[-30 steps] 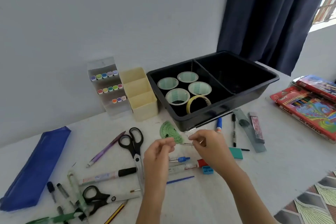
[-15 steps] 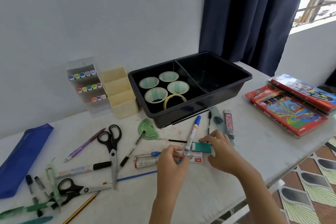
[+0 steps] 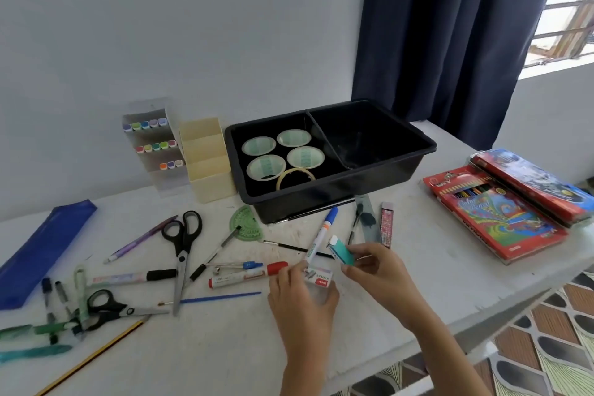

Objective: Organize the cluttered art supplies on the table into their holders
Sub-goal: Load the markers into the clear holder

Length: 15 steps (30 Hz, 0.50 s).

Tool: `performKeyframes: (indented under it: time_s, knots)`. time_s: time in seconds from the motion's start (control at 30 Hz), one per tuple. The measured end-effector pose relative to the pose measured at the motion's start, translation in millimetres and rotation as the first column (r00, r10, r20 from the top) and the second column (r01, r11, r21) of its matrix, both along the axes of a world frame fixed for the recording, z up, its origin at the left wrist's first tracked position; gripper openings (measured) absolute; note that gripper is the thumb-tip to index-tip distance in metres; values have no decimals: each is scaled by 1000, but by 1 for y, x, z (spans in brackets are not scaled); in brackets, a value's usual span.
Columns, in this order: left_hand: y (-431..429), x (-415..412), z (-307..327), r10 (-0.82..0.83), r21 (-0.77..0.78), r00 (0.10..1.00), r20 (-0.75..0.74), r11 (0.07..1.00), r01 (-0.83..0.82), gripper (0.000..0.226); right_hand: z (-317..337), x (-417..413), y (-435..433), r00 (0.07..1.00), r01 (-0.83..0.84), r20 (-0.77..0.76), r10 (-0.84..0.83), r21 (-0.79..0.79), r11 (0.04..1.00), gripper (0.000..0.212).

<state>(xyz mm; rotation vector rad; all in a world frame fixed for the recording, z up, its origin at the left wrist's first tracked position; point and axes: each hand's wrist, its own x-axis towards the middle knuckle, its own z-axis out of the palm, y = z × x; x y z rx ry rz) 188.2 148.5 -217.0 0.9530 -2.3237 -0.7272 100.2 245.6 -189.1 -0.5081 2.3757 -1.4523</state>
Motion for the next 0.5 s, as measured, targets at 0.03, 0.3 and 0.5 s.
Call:
performKeyframes:
  time_s: [0.03, 0.3, 0.5]
  knots:
    - [0, 1, 2, -17, 52, 999, -39, 998, 19, 54, 2, 1, 0, 998, -2, 59, 5, -55, 998, 29]
    - [-27, 18, 19, 30, 406, 921, -388, 903, 142, 53, 18, 12, -30, 966, -137, 169, 193, -298, 945, 39]
    - [-85, 40, 28, 100, 499, 870, -482, 848, 179, 54, 31, 23, -82, 883, -264, 238, 405, -460, 848, 53]
